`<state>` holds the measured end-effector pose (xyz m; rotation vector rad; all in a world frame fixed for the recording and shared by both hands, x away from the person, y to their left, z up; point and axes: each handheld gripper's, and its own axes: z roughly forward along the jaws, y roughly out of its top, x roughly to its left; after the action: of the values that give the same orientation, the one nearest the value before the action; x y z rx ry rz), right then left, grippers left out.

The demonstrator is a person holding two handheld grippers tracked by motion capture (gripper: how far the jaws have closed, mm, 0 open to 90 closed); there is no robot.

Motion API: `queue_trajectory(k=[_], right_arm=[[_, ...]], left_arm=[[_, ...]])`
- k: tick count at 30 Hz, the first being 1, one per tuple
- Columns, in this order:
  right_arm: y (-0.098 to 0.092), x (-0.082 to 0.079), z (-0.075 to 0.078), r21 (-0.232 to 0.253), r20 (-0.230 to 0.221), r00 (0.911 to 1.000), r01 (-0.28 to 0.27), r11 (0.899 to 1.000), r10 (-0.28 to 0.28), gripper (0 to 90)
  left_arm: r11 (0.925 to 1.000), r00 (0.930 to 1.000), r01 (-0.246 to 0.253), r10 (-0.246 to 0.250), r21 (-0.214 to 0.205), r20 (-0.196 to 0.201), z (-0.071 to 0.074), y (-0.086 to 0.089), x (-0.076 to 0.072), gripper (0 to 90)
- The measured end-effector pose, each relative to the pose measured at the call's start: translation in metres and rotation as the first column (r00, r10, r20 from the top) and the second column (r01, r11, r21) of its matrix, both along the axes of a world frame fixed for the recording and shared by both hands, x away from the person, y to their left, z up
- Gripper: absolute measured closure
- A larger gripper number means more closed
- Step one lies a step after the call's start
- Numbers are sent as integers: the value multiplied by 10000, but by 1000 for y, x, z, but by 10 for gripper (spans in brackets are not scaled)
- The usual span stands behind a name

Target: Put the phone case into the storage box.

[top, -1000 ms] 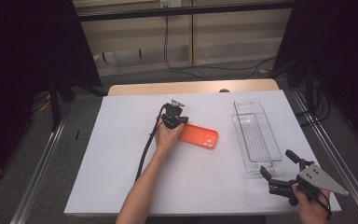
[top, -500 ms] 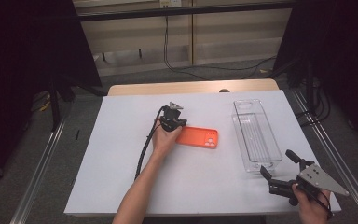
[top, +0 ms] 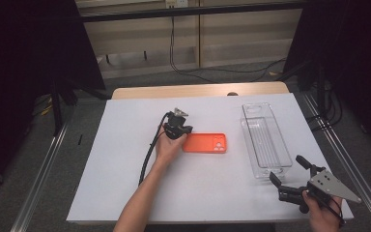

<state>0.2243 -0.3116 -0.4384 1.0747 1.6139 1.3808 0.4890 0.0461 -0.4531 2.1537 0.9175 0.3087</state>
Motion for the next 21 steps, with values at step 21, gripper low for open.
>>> queue_trajectory(k=[21], right_arm=[[0,1,0,9,14,10000,-35,10000,35,0]], left_arm=[[9982,9987,514,-512,322,-78,3,7,-15,900]])
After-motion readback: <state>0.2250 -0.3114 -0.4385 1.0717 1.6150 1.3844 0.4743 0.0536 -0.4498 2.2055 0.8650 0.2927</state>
